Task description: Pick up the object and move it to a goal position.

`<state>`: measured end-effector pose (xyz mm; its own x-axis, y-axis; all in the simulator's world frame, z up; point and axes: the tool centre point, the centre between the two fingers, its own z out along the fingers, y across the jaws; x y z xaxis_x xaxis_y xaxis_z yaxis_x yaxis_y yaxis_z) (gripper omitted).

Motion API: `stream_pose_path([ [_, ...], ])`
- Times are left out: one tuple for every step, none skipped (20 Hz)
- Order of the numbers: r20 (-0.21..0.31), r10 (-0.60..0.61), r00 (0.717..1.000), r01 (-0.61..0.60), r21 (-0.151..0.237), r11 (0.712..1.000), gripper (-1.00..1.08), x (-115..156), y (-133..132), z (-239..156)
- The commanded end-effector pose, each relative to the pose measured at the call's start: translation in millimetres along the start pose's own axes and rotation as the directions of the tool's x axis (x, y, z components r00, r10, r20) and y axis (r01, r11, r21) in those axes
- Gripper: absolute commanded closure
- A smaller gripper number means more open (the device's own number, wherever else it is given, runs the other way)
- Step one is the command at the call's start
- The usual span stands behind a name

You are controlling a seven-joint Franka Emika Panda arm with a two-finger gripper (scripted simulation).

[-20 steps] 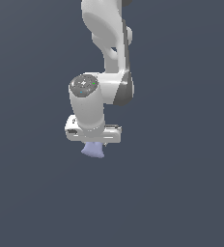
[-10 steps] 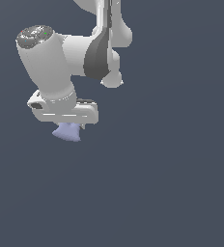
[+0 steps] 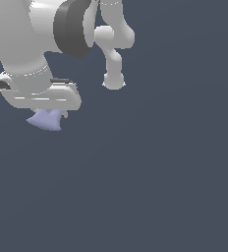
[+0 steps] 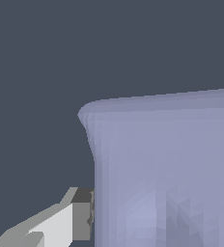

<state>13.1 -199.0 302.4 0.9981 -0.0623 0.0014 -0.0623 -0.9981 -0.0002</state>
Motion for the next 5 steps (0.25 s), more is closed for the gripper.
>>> stream_pose_path([
  [0.001, -0.001, 1.0, 0.001, 0.0, 1.0, 1.08, -0.3, 5.9, -7.2],
  [0.001, -0.001, 1.0, 0.001, 0.0, 1.0, 1.08, -0.3, 7.4, -8.9],
  [0.001, -0.001, 1.0, 0.001, 0.0, 1.0, 1.08, -0.2, 8.4, -10.1],
  [0.001, -0.001, 1.0, 0.001, 0.0, 1.0, 1.08, -0.2, 9.1, -10.8],
  [0.001, -0.001, 1.0, 0.001, 0.0, 1.0, 1.08, -0.2, 9.3, -11.0],
])
